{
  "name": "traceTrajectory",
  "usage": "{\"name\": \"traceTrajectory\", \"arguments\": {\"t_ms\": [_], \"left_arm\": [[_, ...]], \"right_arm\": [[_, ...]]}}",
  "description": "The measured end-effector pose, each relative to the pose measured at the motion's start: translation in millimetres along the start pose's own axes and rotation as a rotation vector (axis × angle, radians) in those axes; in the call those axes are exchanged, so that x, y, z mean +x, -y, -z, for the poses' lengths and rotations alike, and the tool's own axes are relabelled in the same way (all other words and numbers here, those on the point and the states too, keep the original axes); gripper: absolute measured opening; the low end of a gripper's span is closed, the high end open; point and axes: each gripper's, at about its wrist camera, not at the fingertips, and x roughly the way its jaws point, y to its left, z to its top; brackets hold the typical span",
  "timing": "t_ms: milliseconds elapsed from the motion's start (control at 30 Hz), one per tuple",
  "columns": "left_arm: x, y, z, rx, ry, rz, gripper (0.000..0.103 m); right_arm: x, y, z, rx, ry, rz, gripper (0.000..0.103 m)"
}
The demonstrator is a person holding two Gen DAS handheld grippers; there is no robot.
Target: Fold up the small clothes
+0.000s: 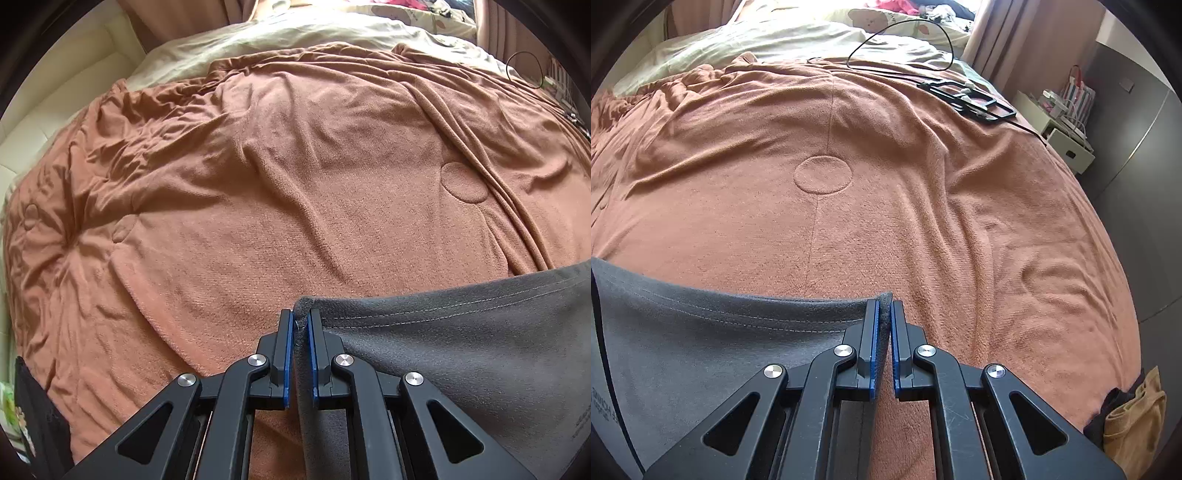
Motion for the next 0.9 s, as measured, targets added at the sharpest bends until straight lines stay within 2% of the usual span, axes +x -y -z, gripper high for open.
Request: {"name": "traceTrajectory", "arguments": {"t_ms": [67,100,133,200,233,267,300,333,367,467,733,900], "left_arm": [[8.1,3.0,1.1,0.007,-0.036,0.018,0.009],[8.0,4.5,1.3,0.018,-0.035,0.003,0.013],[5.0,4.3,1.0,0.019,-0.028,0.006,0.013],[-1.8,-0.7,1.3,-0.010,-0.041,0.036,0.023],[-5.5,-3.3,1.6,-0.023,-0.047,0.044,0.026],[-11.0,-6.0,2.3,-0.033,-0.046,0.043,0.029],[-18.4,-8.5,3.7,-0.039,-0.037,0.039,0.030],[-26.2,-10.5,5.6,-0.044,-0.030,0.044,0.030],[-33.4,-12.1,7.7,-0.051,-0.025,0.057,0.034],[-54.7,-15.2,15.7,-0.064,-0.008,0.092,0.038],[-103.2,-10.9,49.6,-0.053,0.016,0.145,0.038],[-129.0,-6.4,75.5,-0.060,0.032,0.203,0.038]], "right_arm": [[10.9,-4.3,1.3,-0.014,-0.038,-0.010,0.002],[18.2,-7.3,2.2,-0.032,-0.068,-0.010,0.003],[17.3,-9.6,2.8,-0.048,-0.055,0.001,0.004],[11.6,-10.3,2.2,-0.060,-0.057,-0.002,0.007],[7.8,-8.3,2.5,-0.051,-0.066,-0.011,0.015],[3.3,-5.5,3.0,-0.041,-0.068,-0.019,0.028],[-3.8,-1.9,3.9,-0.032,-0.060,-0.031,0.037],[-11.3,1.7,4.9,-0.027,-0.047,-0.041,0.049],[-19.9,4.7,7.1,-0.021,-0.033,-0.049,0.051],[-43.4,12.4,15.4,-0.004,-0.024,-0.096,0.051],[-100.3,21.6,52.2,-0.023,0.007,-0.181,0.051],[-131.3,21.0,83.0,-0.037,0.020,-0.221,0.051]]}}
